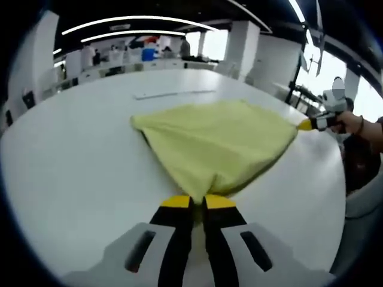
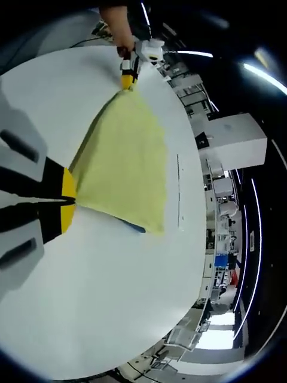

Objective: Fold the garment on the visible template until the final outline fits inside the template.

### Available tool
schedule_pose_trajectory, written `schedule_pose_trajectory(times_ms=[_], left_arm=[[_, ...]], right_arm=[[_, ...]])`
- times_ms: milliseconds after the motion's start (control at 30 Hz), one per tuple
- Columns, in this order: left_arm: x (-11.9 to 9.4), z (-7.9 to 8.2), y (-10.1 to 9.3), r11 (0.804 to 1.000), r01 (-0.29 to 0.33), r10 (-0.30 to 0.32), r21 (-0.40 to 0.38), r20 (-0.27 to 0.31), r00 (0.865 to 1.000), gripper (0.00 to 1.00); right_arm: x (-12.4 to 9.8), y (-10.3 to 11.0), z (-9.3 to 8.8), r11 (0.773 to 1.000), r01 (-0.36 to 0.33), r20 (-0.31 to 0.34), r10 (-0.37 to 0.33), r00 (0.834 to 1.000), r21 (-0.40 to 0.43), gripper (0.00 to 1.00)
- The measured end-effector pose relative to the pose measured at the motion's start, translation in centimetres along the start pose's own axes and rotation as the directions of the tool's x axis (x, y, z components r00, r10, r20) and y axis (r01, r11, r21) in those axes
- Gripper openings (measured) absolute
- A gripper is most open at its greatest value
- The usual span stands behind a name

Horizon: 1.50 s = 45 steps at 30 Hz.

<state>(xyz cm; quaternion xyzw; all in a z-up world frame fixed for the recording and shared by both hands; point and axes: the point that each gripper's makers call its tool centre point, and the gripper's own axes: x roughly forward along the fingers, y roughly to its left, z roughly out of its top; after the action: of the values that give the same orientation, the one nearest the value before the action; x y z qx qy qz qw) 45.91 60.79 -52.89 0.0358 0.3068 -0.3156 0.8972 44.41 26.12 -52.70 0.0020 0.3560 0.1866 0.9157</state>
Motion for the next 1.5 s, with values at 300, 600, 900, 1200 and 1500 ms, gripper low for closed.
schedule_pose_trajectory(times_ms=[300,600,900,1200,1500], left_arm=[[-0.9,-0.2,0.0,1.000,0.007,-0.007,-0.010,0.000,1.000,0.02],[-1.8,-0.5,-1.5,0.998,0.063,-0.063,0.005,-0.005,0.998,0.02],[-3.1,-1.5,-2.4,0.991,0.127,-0.127,0.029,-0.027,0.992,0.02],[-3.7,-2.0,-2.6,0.990,0.130,-0.127,0.059,-0.042,0.991,0.00],[-4.1,-2.3,-2.2,0.994,0.105,-0.104,0.026,-0.042,0.994,0.00]], right_arm=[[-0.3,0.3,-0.2,1.000,0.000,-0.006,0.000,1.000,0.001,0.00],[-0.7,0.6,-0.7,1.000,-0.005,-0.010,0.005,1.000,-0.014,0.00],[-1.3,1.0,-1.4,1.000,-0.009,-0.019,0.009,1.000,0.000,0.00],[-1.4,1.2,-1.5,0.999,-0.012,-0.021,0.013,1.000,0.035,0.00],[-1.9,1.4,-2.1,0.999,-0.022,-0.033,0.023,0.999,0.031,0.00]])
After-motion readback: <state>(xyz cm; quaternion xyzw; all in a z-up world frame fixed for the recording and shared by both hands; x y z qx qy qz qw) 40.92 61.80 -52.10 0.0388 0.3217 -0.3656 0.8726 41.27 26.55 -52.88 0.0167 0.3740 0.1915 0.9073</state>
